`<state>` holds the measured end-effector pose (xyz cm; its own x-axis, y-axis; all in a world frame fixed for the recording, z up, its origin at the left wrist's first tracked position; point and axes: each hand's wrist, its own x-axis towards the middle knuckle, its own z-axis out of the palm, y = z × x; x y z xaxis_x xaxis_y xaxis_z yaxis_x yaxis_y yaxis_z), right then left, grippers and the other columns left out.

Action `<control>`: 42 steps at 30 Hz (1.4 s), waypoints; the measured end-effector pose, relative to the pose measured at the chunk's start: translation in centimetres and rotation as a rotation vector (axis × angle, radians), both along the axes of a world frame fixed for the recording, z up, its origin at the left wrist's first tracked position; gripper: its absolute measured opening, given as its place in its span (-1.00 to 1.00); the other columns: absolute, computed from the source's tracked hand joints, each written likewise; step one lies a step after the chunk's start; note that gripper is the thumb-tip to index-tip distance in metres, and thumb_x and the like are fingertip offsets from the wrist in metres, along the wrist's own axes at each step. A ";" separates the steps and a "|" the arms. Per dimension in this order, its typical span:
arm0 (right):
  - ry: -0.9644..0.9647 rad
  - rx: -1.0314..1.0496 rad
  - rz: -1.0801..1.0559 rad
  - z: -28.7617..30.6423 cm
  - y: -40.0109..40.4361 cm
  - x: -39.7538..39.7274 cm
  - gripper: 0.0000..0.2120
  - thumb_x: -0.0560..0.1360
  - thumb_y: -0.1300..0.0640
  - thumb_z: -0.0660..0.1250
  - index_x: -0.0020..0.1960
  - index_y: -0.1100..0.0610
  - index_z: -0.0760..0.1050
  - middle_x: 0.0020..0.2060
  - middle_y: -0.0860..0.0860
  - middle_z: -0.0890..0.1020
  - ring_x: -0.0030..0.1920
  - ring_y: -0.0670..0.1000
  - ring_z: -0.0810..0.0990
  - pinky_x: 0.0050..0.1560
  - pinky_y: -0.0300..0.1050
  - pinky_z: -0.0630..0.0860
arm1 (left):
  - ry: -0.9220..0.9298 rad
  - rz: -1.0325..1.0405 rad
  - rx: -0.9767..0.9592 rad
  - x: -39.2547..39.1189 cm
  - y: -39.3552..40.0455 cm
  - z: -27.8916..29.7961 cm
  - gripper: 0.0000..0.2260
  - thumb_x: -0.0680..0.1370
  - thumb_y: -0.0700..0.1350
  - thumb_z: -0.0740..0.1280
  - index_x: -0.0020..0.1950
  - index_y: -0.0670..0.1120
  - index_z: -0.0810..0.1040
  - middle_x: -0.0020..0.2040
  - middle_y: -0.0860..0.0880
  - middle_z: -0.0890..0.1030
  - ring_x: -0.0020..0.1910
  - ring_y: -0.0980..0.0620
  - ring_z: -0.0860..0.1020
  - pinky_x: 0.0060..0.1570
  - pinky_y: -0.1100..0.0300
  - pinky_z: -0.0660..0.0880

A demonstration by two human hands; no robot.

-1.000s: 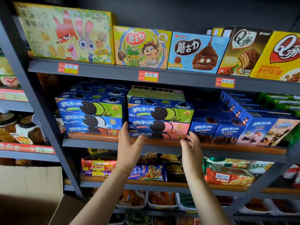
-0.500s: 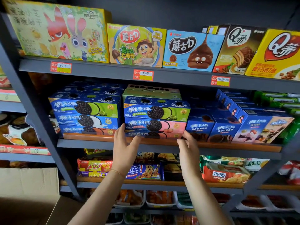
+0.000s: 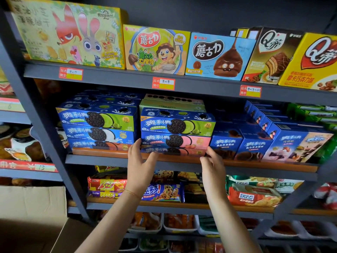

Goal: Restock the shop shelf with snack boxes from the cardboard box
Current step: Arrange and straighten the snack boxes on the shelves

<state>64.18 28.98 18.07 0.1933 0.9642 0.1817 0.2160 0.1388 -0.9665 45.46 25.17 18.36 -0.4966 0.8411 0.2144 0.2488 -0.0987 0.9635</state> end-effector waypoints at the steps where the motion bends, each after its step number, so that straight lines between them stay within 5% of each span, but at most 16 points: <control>1: -0.045 0.037 -0.037 0.1 -0.2 0.1 -0.60 0.59 0.12 0.26 0.42 0.05 0.44 0.29 0.00 0.49 0.14 -0.12 0.51 0.07 -0.16 0.49 | 0.017 -0.001 0.004 0.0 -0.2 0.0 -0.41 0.56 -0.02 0.35 0.56 -0.03 0.24 0.45 0.05 0.32 0.40 0.13 0.31 0.07 0.59 0.25; 4: -0.298 0.364 -0.175 2.1 -0.7 0.4 -0.55 0.51 0.00 0.21 0.34 0.15 0.46 0.15 0.01 0.50 0.17 0.04 0.48 0.20 0.05 0.47 | 0.136 0.053 0.079 -0.2 -1.0 0.8 -0.49 0.59 -0.14 0.35 0.52 -0.04 0.29 0.37 0.04 0.38 0.37 0.10 0.36 0.32 0.26 0.31; 8: -0.582 0.685 -0.110 8.1 1.1 0.4 -0.55 0.50 0.04 0.27 0.34 0.20 0.46 0.15 0.08 0.53 0.21 0.07 0.46 0.26 -0.08 0.34 | 0.057 0.028 0.123 -1.1 -0.6 2.6 -0.52 0.53 -0.01 0.35 0.44 0.04 0.36 0.26 0.10 0.47 0.28 0.13 0.43 0.26 0.22 0.38; 11: -0.941 0.526 0.192 12.2 3.4 -0.5 -0.35 0.50 -0.19 0.34 0.48 0.11 0.33 0.38 0.05 0.41 0.39 0.09 0.35 0.39 -0.01 0.25 | 0.082 -0.026 0.093 -0.6 0.0 3.2 -0.51 0.52 0.02 0.34 0.42 0.18 0.31 0.33 0.20 0.42 0.35 0.15 0.38 0.30 0.25 0.34; 14: -1.180 0.355 0.410 14.4 5.5 -2.1 -0.07 0.40 -0.41 0.33 0.59 0.01 0.09 0.56 -0.04 0.15 0.54 0.06 0.17 0.51 0.05 0.16 | -0.011 -0.041 0.003 -0.1 0.5 3.7 -0.27 0.52 0.02 0.40 0.60 -0.05 0.14 0.55 0.03 0.25 0.53 0.06 0.21 0.48 0.06 0.22; 18: -1.294 0.241 0.527 14.7 7.7 -3.5 0.10 0.33 -0.46 0.36 0.63 -0.03 -0.11 0.61 -0.08 -0.09 0.60 0.00 -0.03 0.56 0.08 0.07 | -0.158 -0.072 -0.045 0.1 1.0 4.7 -0.09 0.33 0.15 0.31 0.63 -0.05 0.06 0.58 0.02 0.20 0.55 0.05 0.19 0.50 0.03 0.19; 23: -1.344 0.263 0.508 13.2 8.7 -3.8 0.09 0.34 -0.43 0.38 0.63 0.00 -0.07 0.61 -0.08 -0.05 0.60 0.00 0.00 0.56 0.07 0.09 | -0.220 -0.065 -0.049 0.3 1.4 4.4 0.02 0.23 0.29 0.33 0.63 -0.01 0.09 0.55 0.00 0.30 0.51 0.02 0.28 0.48 -0.09 0.25; 27: -1.357 0.332 0.470 13.0 8.6 -3.8 0.06 0.35 -0.34 0.45 0.62 0.02 -0.02 0.61 -0.05 0.02 0.59 -0.01 0.03 0.56 0.03 0.09 | -0.227 -0.045 -0.052 0.5 1.8 4.1 -0.06 0.29 0.24 0.37 0.60 -0.03 0.15 0.49 -0.01 0.39 0.46 0.01 0.36 0.45 -0.07 0.31; 33: -1.360 0.338 0.472 13.3 8.5 -3.8 0.05 0.32 -0.32 0.49 0.61 0.01 0.05 0.60 -0.04 0.11 0.57 0.01 0.11 0.55 0.02 0.14 | -0.257 -0.017 -0.018 1.0 2.6 4.0 -0.48 0.57 -0.18 0.36 0.48 0.02 0.25 0.27 0.08 0.48 0.12 0.23 0.48 0.09 0.35 0.37; 35: -1.368 0.341 0.472 13.4 8.5 -3.9 0.05 0.31 -0.33 0.49 0.61 0.00 0.07 0.59 -0.04 0.13 0.57 0.01 0.13 0.54 0.03 0.16 | -0.254 0.005 -0.007 1.0 2.7 4.0 -0.60 0.53 -0.13 0.40 0.29 0.08 0.33 0.13 0.14 0.54 0.02 0.33 0.54 -0.04 0.42 0.42; 39: -1.366 0.351 0.470 13.5 8.5 -3.8 0.04 0.29 -0.32 0.51 0.59 -0.01 0.11 0.58 -0.05 0.16 0.55 0.01 0.17 0.52 0.03 0.21 | -0.265 0.053 0.023 1.5 3.1 3.9 -0.51 0.36 0.02 0.34 0.29 0.04 0.43 0.14 0.05 0.60 0.12 0.10 0.56 0.11 0.15 0.47; 42: -1.380 0.366 0.461 13.5 8.5 -3.8 0.04 0.28 -0.34 0.51 0.58 0.00 0.13 0.57 -0.05 0.18 0.55 0.01 0.18 0.51 0.03 0.20 | -0.285 0.072 0.051 1.8 3.2 3.9 -0.53 0.35 -0.02 0.33 0.27 0.05 0.45 0.11 0.08 0.61 0.08 0.18 0.57 -0.01 0.30 0.45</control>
